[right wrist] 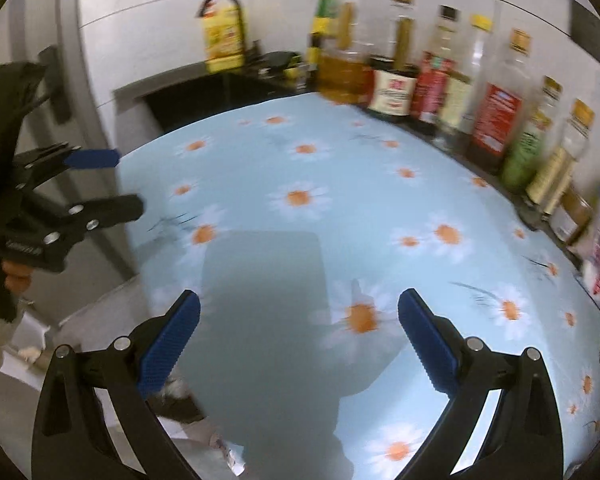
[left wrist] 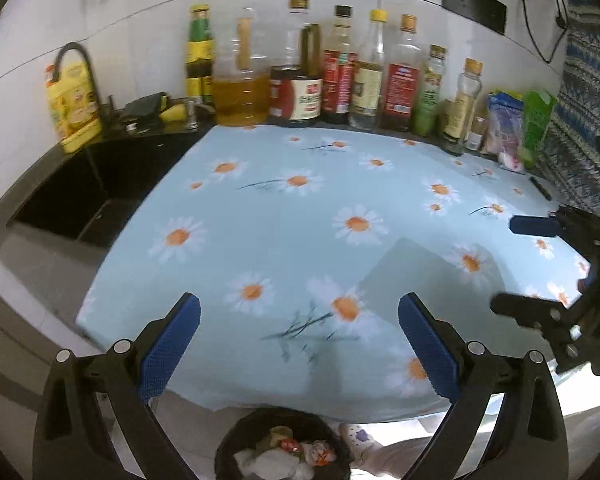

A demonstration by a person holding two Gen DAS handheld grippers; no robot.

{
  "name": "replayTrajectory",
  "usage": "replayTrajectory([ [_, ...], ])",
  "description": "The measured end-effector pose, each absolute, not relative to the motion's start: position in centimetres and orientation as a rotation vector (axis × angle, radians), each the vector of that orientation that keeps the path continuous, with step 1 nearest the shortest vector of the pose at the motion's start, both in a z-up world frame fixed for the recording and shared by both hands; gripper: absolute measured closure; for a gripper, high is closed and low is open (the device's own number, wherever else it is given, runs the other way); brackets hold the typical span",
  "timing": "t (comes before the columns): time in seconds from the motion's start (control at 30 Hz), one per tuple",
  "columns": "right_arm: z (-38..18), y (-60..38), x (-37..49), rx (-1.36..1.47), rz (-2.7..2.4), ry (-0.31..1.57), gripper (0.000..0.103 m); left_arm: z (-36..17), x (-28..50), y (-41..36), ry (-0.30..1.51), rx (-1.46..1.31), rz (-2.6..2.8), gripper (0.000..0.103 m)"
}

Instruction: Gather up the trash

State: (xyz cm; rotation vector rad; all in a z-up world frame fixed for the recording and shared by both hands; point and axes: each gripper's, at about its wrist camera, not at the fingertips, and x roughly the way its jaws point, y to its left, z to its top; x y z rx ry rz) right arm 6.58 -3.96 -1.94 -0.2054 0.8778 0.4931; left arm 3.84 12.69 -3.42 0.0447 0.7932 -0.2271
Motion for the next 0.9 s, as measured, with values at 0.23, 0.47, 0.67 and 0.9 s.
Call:
replayTrajectory([
  [0.23,-1.8,-6.4,8.6,-0.174,0.444,0.85,0.005,-2.5,5.3,11.0,0.792,0.068,-0.246,0.007],
  [0.47,-1.8,-6.9,9.6,-0.15,0.449,0.851,0.005,-2.9,6.2,10.5,0.822,0.057,-0.241,0.007],
  [0.67,-1.6,-6.6,9.9,-0.155,0.464,0.849,0.005,-3.0,6.3,10.3,0.828,0.072,-0.247,0.007],
  [0.9,-1.4,-6.7,10.0,-0.163,0.46,0.841,0.005,-2.8,6.2,10.1,0.81,0.109,-0.235,0.007],
])
